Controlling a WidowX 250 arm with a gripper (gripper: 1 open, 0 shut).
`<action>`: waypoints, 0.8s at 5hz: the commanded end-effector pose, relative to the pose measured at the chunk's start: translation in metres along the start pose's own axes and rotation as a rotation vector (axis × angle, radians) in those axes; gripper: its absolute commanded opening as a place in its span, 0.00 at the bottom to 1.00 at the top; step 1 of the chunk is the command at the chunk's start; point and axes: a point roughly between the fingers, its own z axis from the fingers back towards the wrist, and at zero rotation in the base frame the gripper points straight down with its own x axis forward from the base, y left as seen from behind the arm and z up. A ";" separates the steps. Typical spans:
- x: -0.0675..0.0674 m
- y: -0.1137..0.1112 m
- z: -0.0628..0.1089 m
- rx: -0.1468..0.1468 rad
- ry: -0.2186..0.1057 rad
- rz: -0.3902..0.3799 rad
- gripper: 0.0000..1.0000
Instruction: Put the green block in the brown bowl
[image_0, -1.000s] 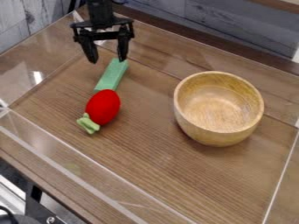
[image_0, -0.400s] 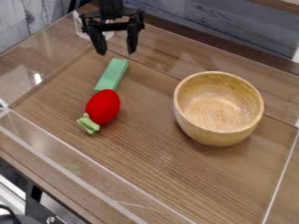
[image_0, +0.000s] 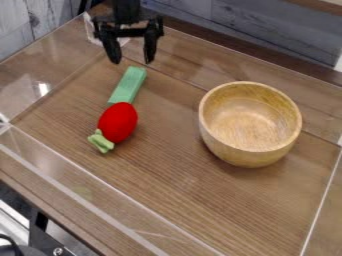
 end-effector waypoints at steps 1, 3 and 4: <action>0.006 0.005 -0.005 0.022 -0.041 0.025 1.00; 0.009 0.002 -0.022 0.043 -0.038 -0.057 0.00; 0.006 -0.002 -0.014 0.041 -0.035 -0.167 0.00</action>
